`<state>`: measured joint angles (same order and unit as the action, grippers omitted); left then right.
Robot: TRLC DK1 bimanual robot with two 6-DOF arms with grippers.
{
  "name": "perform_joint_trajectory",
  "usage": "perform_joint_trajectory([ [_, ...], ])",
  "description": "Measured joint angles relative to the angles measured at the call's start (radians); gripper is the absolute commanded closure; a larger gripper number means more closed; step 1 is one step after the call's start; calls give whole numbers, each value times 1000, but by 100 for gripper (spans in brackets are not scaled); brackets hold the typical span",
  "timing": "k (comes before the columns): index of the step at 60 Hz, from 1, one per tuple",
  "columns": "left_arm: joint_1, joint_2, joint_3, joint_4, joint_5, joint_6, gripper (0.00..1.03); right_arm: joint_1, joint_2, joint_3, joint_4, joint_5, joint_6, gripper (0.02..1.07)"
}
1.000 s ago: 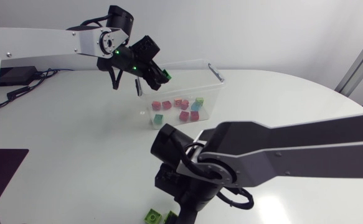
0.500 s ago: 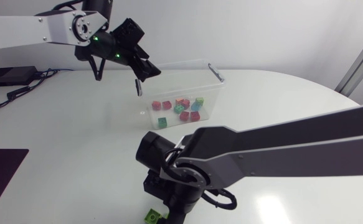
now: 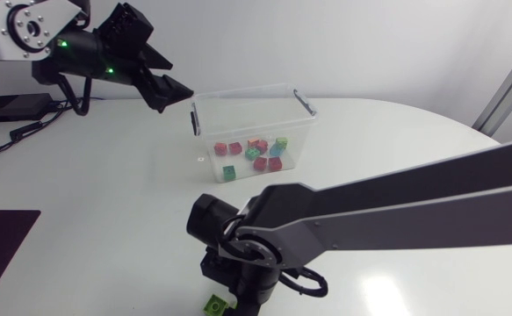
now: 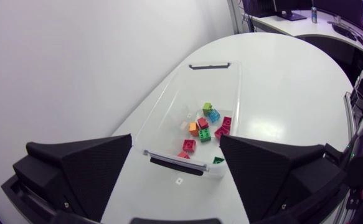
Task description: Place the duplo bricks in the container
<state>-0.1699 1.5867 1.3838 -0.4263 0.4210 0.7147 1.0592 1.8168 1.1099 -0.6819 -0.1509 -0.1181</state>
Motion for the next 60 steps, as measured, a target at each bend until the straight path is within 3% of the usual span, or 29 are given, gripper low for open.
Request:
perform_joint_trajectory([
  [6, 2, -71, -58, 0, 3, 13, 4, 2, 11, 9, -8, 1, 0, 58],
  [14, 8, -159, -150, 0, 3, 37, 4, 2, 15, 12, -10, 0, 0, 80],
  [42, 34, -378, -389, -102, 29, 159, 5, -6, -15, 27, -28, 14, 0, 81],
  [60, -160, -456, -679, -199, -3, 272, 5, -183, -255, 65, -79, 74, 0, 81],
])
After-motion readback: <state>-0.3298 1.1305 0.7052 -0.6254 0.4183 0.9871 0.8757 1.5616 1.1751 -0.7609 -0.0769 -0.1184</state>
